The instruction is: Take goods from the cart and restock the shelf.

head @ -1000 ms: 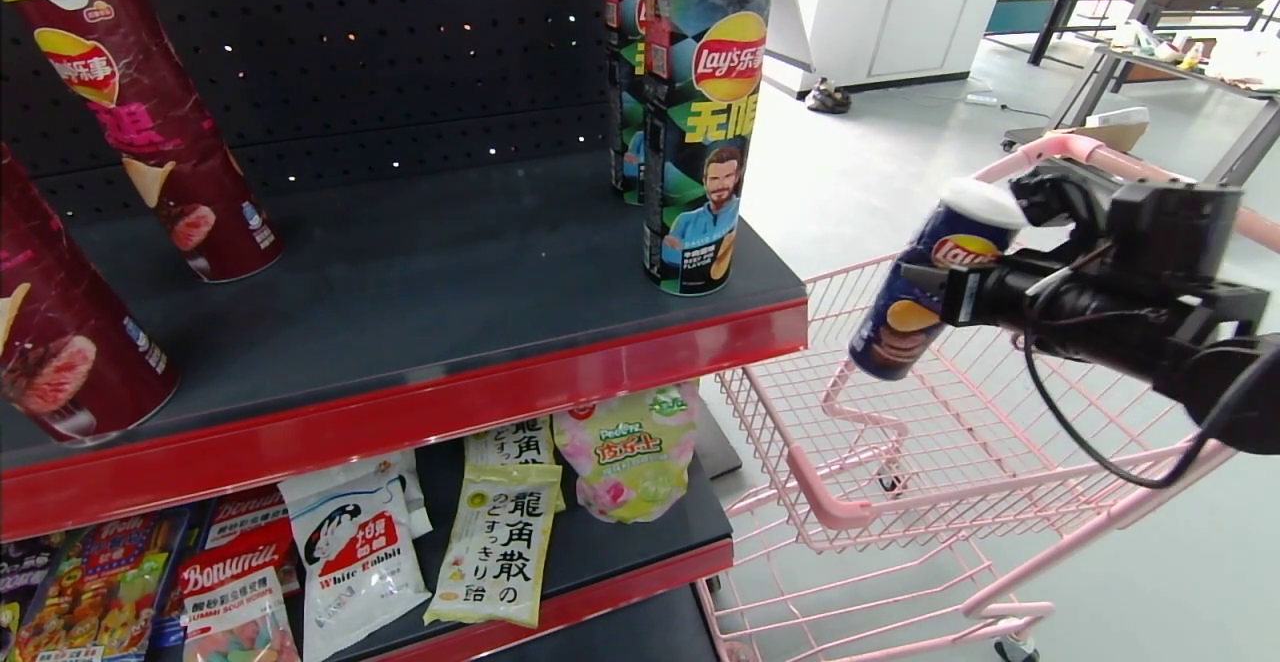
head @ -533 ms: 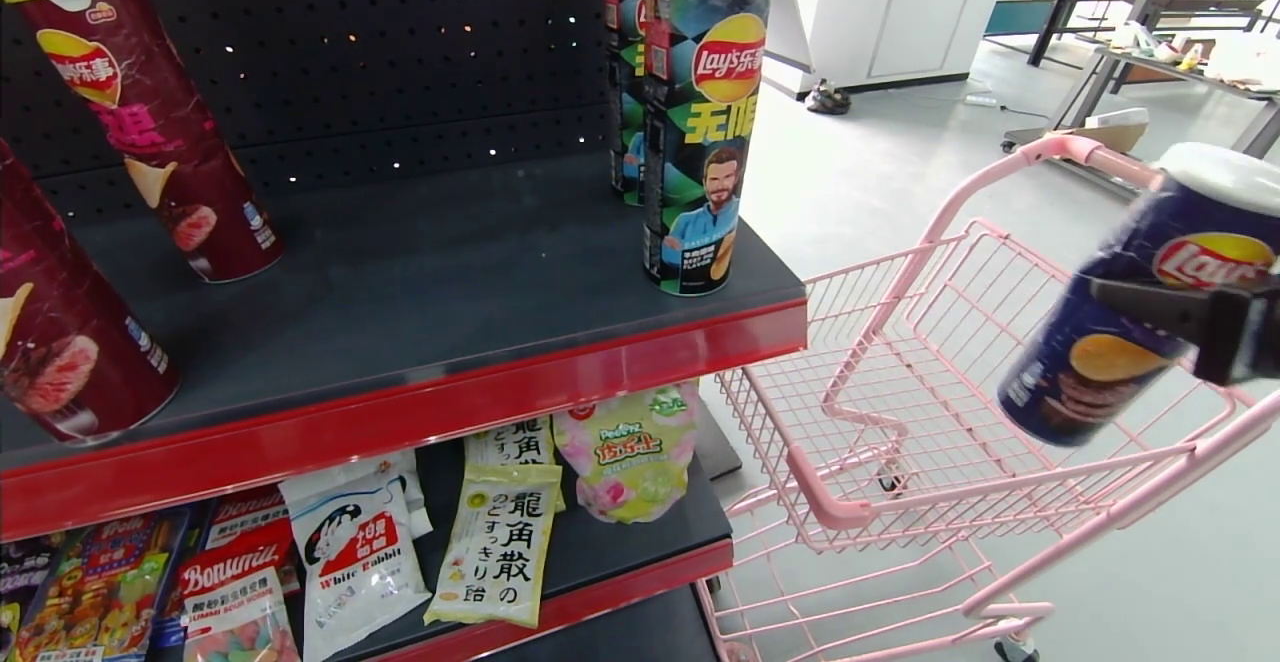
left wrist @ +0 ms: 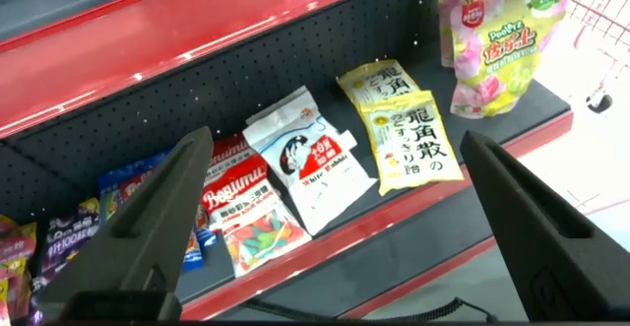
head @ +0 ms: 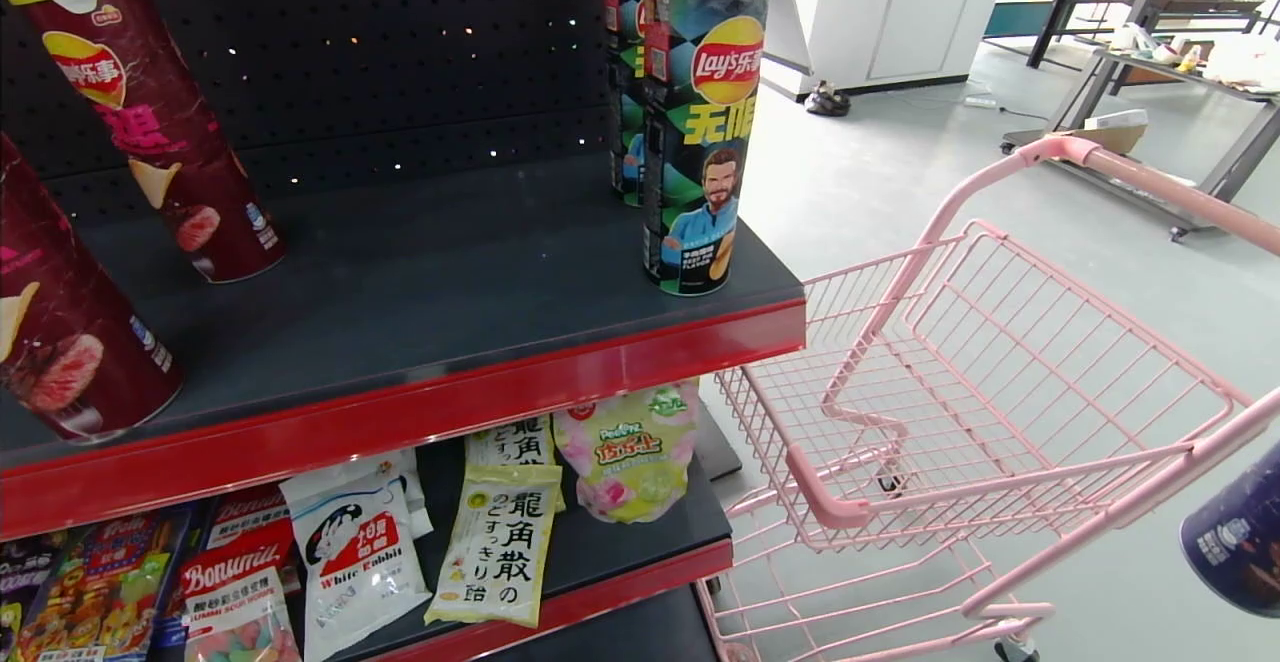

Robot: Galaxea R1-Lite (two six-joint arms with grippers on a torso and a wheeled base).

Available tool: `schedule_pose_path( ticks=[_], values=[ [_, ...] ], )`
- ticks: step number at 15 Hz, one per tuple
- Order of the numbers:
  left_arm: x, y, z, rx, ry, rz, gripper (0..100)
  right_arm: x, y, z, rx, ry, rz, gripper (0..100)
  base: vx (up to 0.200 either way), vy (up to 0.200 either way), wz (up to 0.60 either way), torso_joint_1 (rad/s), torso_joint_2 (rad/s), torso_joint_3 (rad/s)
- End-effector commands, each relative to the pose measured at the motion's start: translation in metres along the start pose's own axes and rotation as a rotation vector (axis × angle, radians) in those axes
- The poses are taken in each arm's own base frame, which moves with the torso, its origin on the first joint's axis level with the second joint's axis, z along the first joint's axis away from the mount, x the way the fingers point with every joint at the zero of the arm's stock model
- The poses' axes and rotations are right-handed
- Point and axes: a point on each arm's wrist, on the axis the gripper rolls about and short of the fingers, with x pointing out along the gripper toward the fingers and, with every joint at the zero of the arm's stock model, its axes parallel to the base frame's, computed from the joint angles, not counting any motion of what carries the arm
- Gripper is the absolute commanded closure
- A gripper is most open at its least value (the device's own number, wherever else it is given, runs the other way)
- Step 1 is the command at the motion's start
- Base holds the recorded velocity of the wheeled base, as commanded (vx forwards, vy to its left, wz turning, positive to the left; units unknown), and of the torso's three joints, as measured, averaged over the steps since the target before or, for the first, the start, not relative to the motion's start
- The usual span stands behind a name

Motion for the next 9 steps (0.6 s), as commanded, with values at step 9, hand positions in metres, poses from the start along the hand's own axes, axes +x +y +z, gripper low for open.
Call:
schedule_pose_path(
  ticks=[9],
  values=[
    [0.0016,0.0000,0.0009,0.002,0.011,-0.007,0,-0.0044,0.0002,-0.0022,0.001,-0.013,-0.007,100,0.000,0.000,0.00,0.103,-0.31,-0.212]
  ],
)
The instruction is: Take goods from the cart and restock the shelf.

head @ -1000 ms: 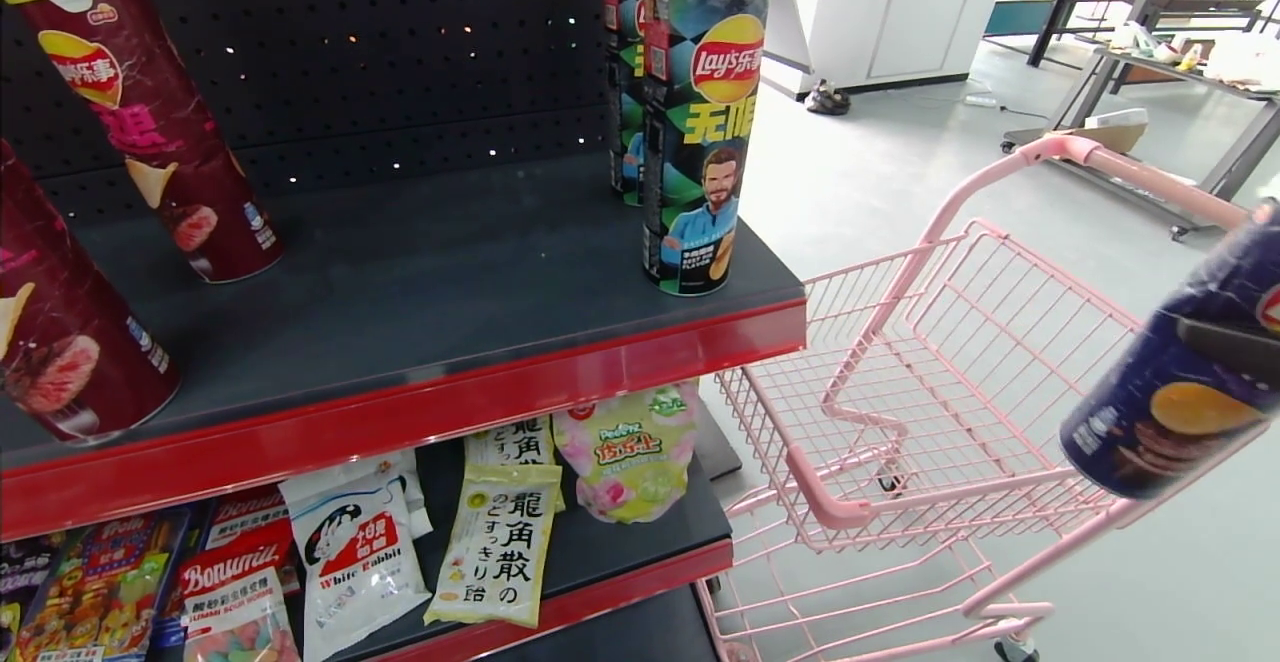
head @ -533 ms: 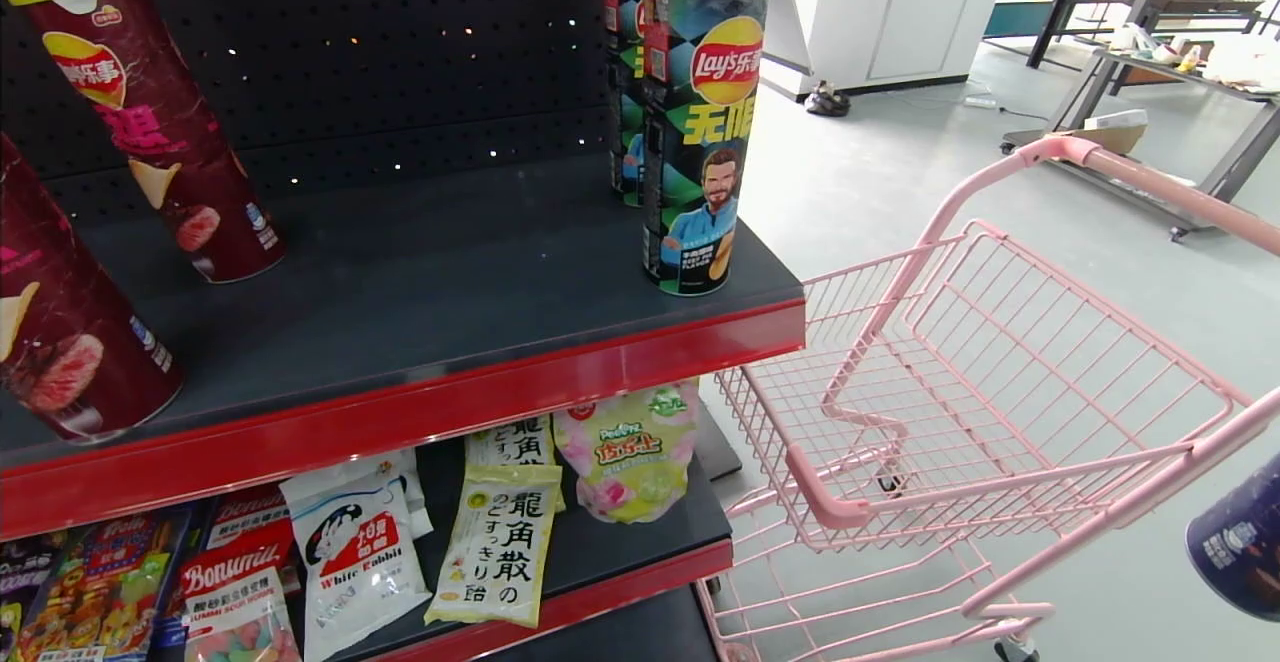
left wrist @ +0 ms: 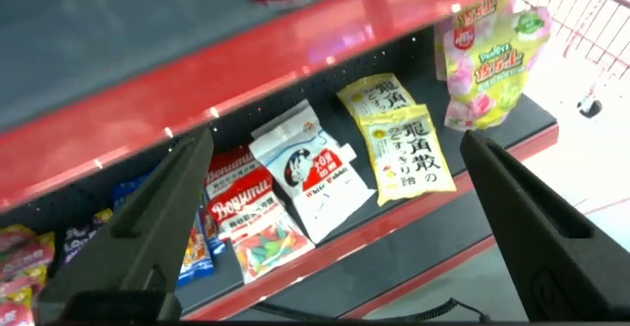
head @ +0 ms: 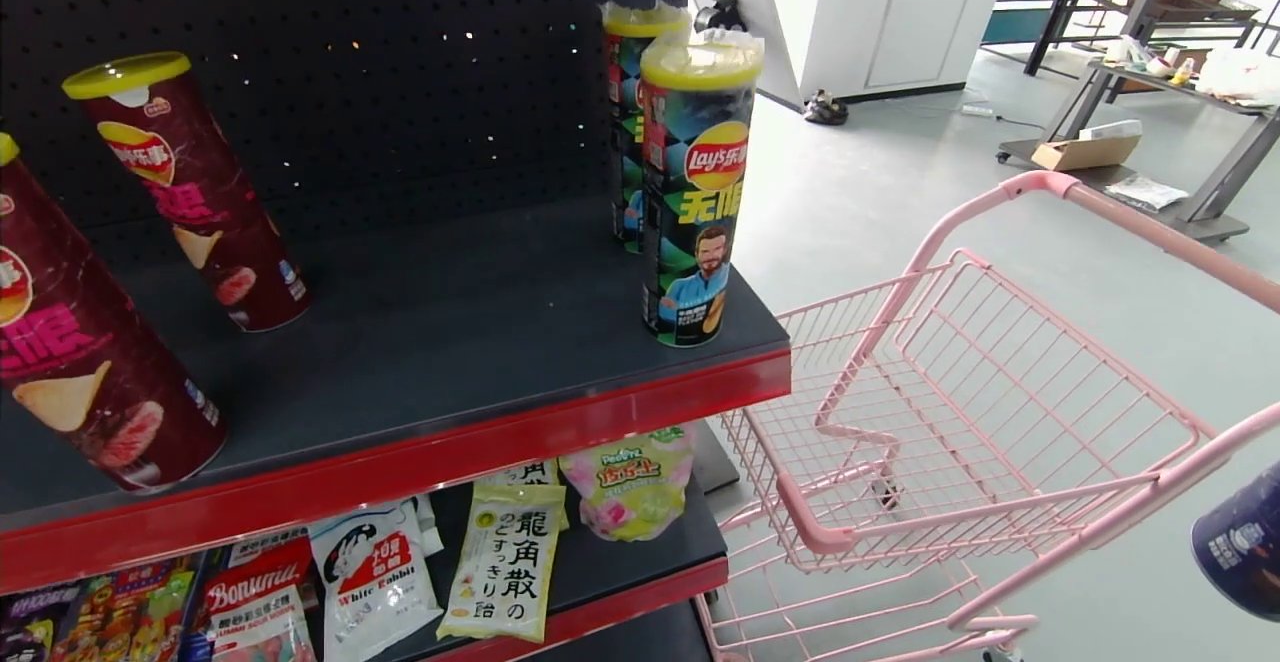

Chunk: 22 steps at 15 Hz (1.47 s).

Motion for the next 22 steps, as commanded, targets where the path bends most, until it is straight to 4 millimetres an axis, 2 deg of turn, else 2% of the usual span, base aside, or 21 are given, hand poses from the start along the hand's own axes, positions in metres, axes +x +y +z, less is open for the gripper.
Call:
schedule_pose_path(
  ticks=[1,8,11,13,16,22],
  values=[
    [0.000,0.000,0.000,0.000,0.002,0.001,0,0.002,0.000,0.000,-0.001,0.009,0.004,100,0.000,0.000,0.00,0.193,-0.57,-0.369],
    [0.000,0.000,0.001,0.000,-0.003,-0.003,0,0.010,0.000,0.003,-0.002,0.027,0.007,100,0.000,0.000,0.00,0.200,-0.52,-0.325],
    [0.006,0.001,0.005,0.066,0.044,0.002,0,0.009,-0.001,0.004,-0.002,0.025,0.007,100,0.000,0.000,0.40,0.159,-0.38,-0.229],
    [0.012,0.002,0.016,0.069,0.043,0.006,0,0.009,-0.001,0.004,-0.010,0.022,0.007,100,0.000,0.000,0.00,0.066,-0.18,-0.100],
    [0.011,0.002,0.015,0.068,0.036,0.009,0,0.009,-0.001,0.004,-0.018,0.024,0.007,100,0.000,0.000,0.00,0.000,0.00,0.000],
    [0.009,0.002,0.015,0.067,0.020,0.015,0,0.008,0.000,0.001,-0.027,0.025,0.007,100,-0.200,0.000,0.00,0.005,0.00,-0.003]
  ],
)
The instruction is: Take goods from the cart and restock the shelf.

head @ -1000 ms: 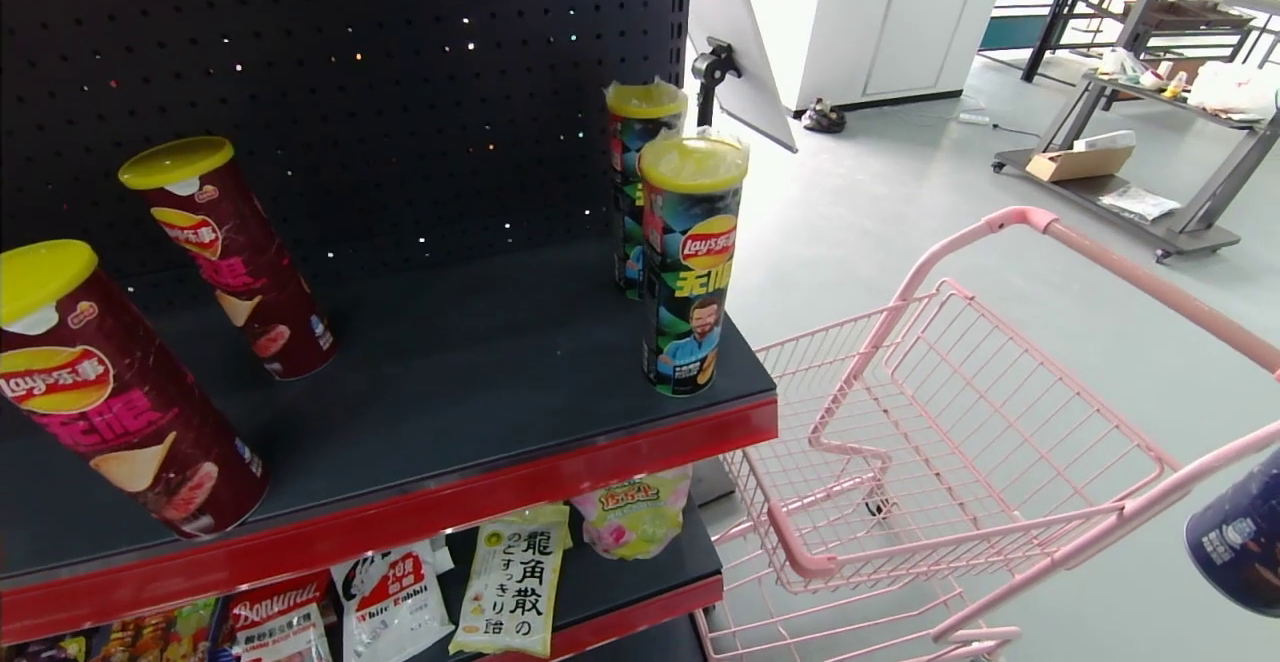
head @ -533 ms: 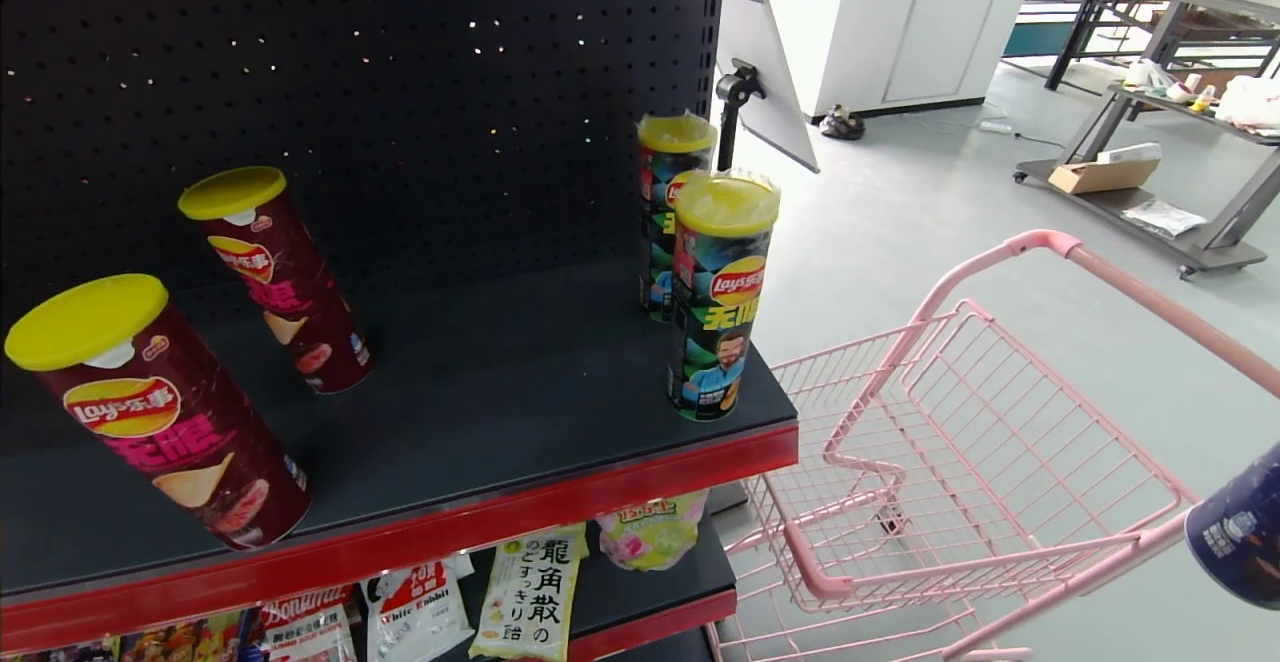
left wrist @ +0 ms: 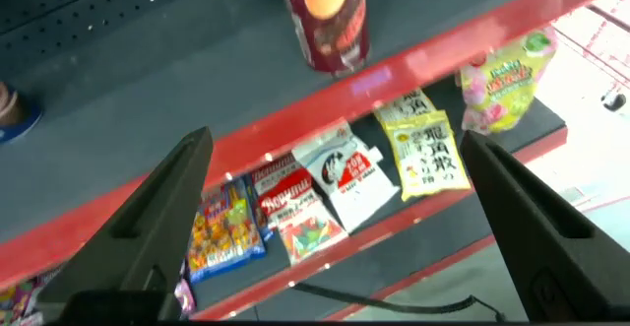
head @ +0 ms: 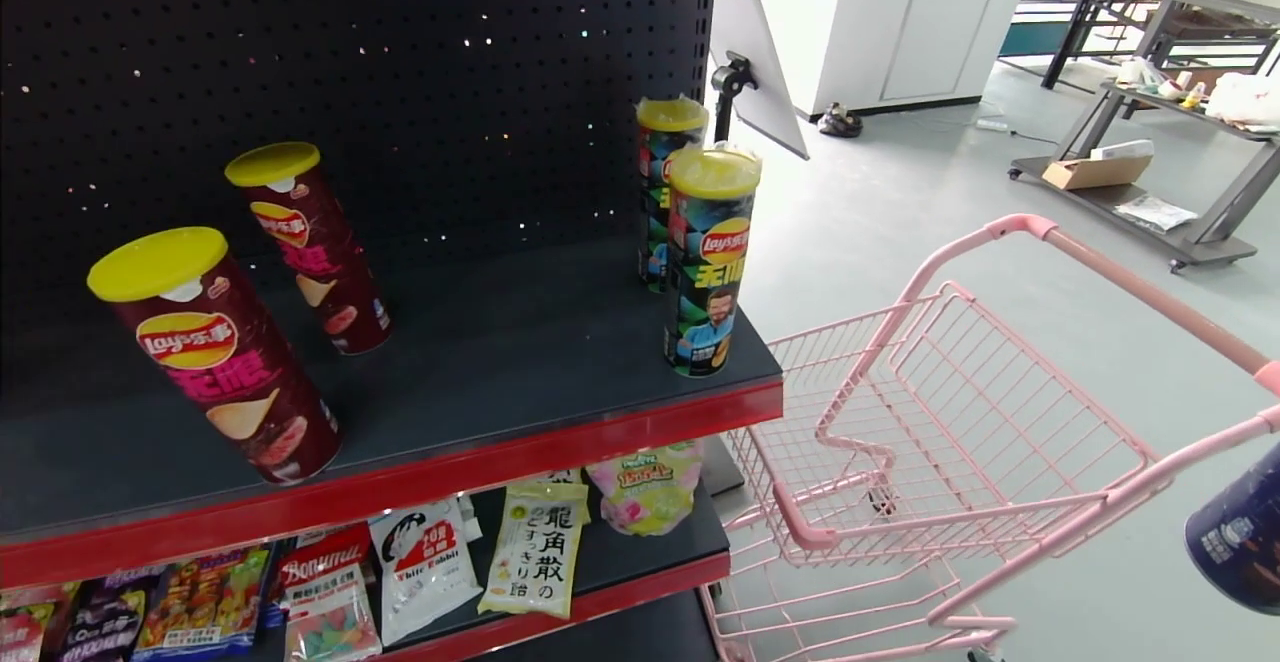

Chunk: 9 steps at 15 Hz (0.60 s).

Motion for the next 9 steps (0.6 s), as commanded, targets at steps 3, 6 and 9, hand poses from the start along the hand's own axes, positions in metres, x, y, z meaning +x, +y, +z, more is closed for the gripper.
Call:
schedule_pose_path(
  ticks=[3,6,9],
  values=[
    [-0.0018,0.0000,-0.0011,-0.002,-0.014,0.001,0,0.0004,-0.0001,-0.0018,-0.001,0.010,-0.017,100,0.000,0.000,0.40,-0.005,0.00,0.003],
    [-0.0025,0.0000,-0.0018,-0.003,-0.018,0.002,0,0.0004,0.0000,-0.0017,-0.001,0.010,-0.017,100,0.000,0.000,0.60,0.009,0.00,0.002],
    [-0.0025,0.0000,-0.0018,-0.001,-0.018,0.002,0,0.0011,0.0005,-0.0044,-0.001,0.017,-0.016,100,0.000,0.000,0.20,0.001,0.00,0.001]
  ],
)
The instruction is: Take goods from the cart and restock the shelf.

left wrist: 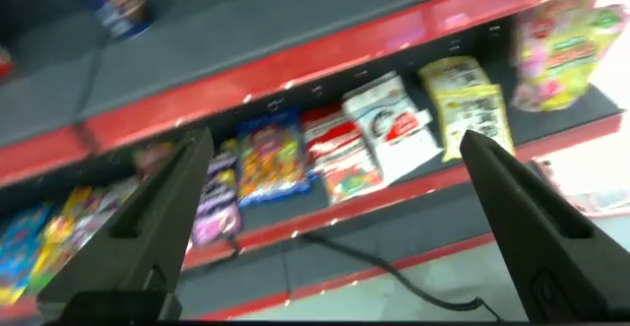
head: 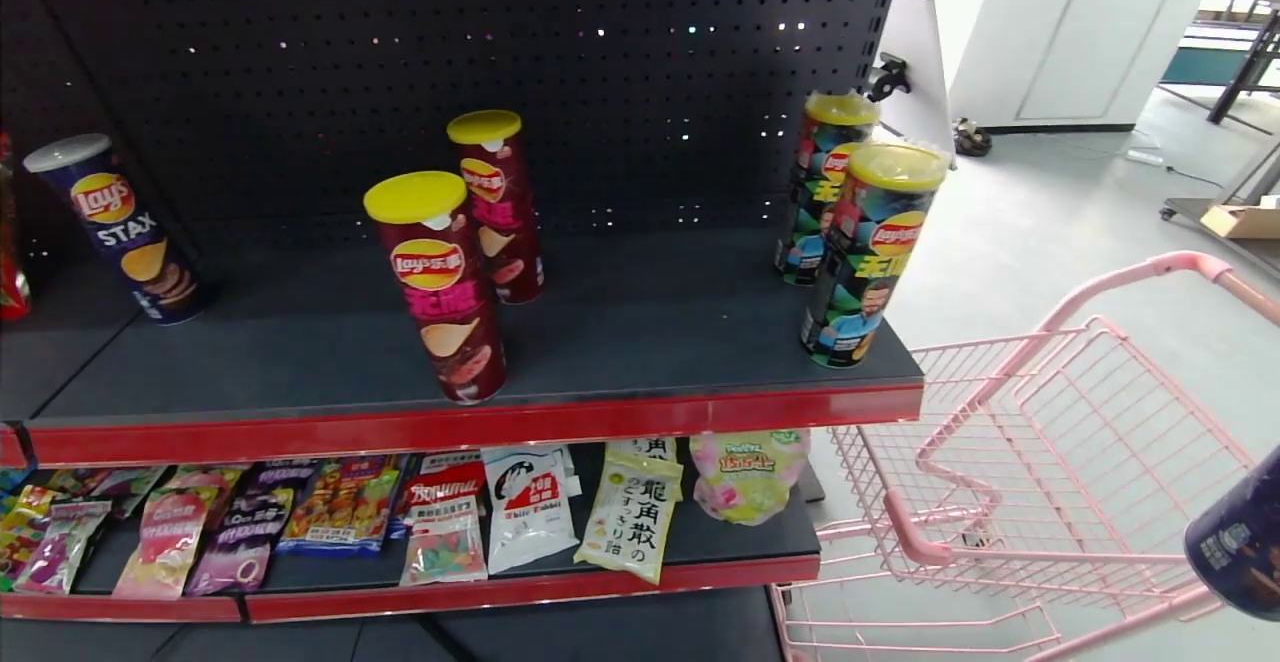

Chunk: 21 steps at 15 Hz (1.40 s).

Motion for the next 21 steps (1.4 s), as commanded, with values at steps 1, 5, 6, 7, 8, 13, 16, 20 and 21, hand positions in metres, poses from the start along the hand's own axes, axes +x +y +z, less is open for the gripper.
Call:
schedule_pose_path(
  ticks=[1,5,6,7,8,13,16,20,21],
  values=[
    [0.000,0.000,0.000,0.000,-0.002,-0.001,0,0.000,0.000,-0.003,0.000,0.010,-0.001,100,0.000,0.000,0.00,0.000,0.00,0.000],
    [-0.001,0.000,0.001,-0.001,-0.005,0.000,0,-0.007,0.001,-0.006,0.034,-0.018,-0.002,100,0.000,0.050,0.00,0.001,0.00,-0.001],
    [-0.001,0.000,0.001,0.000,-0.006,-0.003,0,-0.012,0.002,-0.008,0.057,-0.038,0.004,100,0.000,0.200,0.00,-0.007,-0.01,0.002],
    [-0.001,0.000,0.001,-0.001,-0.005,-0.002,0,-0.014,0.002,-0.008,0.073,-0.048,0.007,100,0.000,0.200,0.00,-0.017,0.00,0.002],
    [0.000,0.000,0.000,0.000,-0.004,-0.002,0,-0.017,0.003,-0.012,0.087,-0.057,0.007,100,0.000,0.200,0.00,0.002,0.00,-0.002],
    [0.000,0.000,0.000,0.000,-0.002,-0.002,0,-0.032,0.006,-0.026,0.087,-0.104,0.018,100,0.000,0.200,0.00,0.007,0.00,0.001],
    [0.000,0.000,0.000,0.000,-0.004,-0.002,0,-0.033,0.006,-0.026,0.085,-0.114,0.018,100,0.000,0.200,0.00,0.004,0.01,0.001],
    [-0.001,0.000,-0.001,-0.001,-0.008,-0.001,0,-0.037,0.006,-0.027,0.086,-0.131,0.016,100,0.000,0.200,0.00,0.001,0.00,0.004],
    [-0.001,0.000,-0.001,-0.001,-0.008,-0.001,0,-0.037,0.006,-0.027,0.086,-0.131,0.016,100,0.000,0.200,0.00,0.002,0.00,-0.002]
  ],
)
